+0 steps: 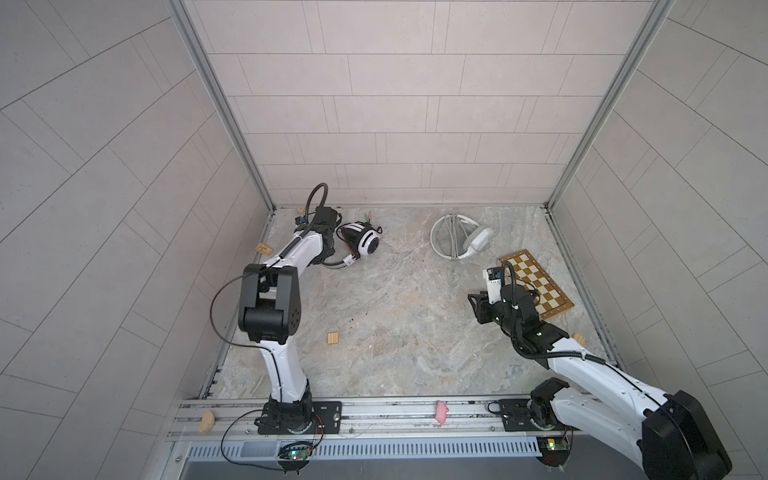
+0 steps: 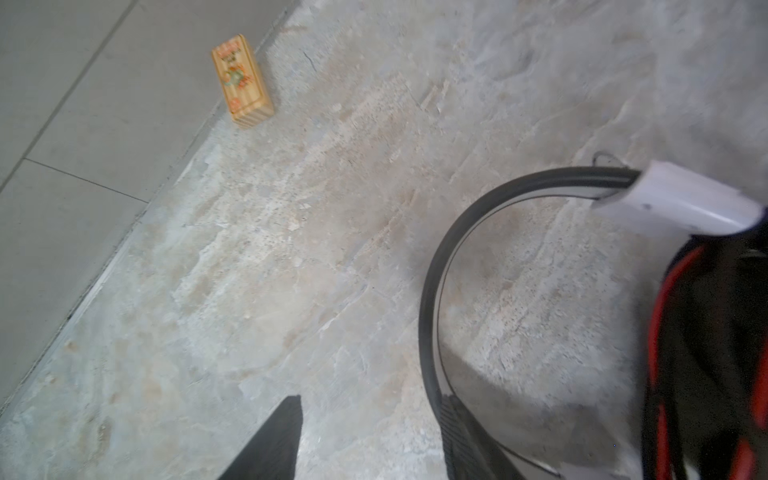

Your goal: Wrap the headphones

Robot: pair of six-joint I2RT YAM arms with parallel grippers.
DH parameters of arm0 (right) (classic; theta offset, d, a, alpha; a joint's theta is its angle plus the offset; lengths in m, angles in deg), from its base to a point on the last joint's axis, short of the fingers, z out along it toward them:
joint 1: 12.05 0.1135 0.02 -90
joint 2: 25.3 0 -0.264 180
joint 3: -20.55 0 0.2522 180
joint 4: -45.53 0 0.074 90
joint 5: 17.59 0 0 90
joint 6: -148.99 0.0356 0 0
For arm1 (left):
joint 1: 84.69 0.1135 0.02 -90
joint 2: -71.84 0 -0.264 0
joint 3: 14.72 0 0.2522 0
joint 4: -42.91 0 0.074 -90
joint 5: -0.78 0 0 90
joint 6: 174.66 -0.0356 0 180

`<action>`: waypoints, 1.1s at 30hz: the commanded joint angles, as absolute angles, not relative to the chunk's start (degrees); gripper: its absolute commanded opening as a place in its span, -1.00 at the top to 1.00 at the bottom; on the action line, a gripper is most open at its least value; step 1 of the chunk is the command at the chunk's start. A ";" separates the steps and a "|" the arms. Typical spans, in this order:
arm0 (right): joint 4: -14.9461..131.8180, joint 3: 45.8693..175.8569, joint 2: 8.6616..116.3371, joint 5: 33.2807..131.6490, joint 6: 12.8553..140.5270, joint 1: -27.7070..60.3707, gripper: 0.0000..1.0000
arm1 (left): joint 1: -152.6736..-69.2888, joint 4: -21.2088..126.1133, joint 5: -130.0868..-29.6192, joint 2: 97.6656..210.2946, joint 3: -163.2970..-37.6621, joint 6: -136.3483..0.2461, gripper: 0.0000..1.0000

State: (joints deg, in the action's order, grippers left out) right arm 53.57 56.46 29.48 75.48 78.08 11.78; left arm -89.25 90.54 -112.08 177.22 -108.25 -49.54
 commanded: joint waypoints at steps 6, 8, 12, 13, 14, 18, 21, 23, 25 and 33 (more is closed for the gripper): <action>62.00 60.65 25.49 60.97 76.85 11.42 0.08 | -89.05 80.44 -107.85 148.12 -83.56 -51.20 -0.13; 63.45 62.24 24.13 56.00 76.67 11.15 -0.14 | -89.09 75.27 -107.13 141.05 -76.20 -52.80 -0.13; 60.56 62.70 23.01 43.49 75.37 10.27 -0.56 | -89.02 67.02 -103.29 126.56 -64.69 -57.78 -0.13; 59.04 62.63 23.17 40.79 74.19 9.66 -0.59 | -88.96 63.86 -102.32 122.79 -61.61 -58.67 -0.13; 57.69 62.33 23.38 38.42 73.25 9.10 -0.64 | -88.97 60.95 -101.90 119.79 -58.81 -59.01 -0.14; 51.96 60.80 25.55 27.57 71.30 5.61 -0.90 | -88.95 48.81 -105.53 107.83 -46.94 -60.74 -0.57; 40.49 55.56 28.07 28.18 68.46 2.47 -0.90 | -88.97 44.03 -112.00 103.19 -40.55 -62.13 -0.78; 27.00 49.40 30.97 32.87 65.19 0.75 -0.85 | -88.95 42.31 -116.04 102.07 -38.46 -62.91 -0.79; 16.29 45.33 35.77 35.35 63.92 -0.13 -0.83 | -88.91 38.74 -118.43 102.45 -36.31 -64.23 -0.81; 1.44 46.28 50.64 35.67 61.02 -0.23 -0.86 | -88.92 16.78 -120.50 121.30 -33.66 -73.01 -0.85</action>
State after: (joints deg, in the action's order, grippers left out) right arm 13.31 45.34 49.13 35.24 63.75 -0.02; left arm -89.21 29.17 -117.76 115.80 -33.74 -67.36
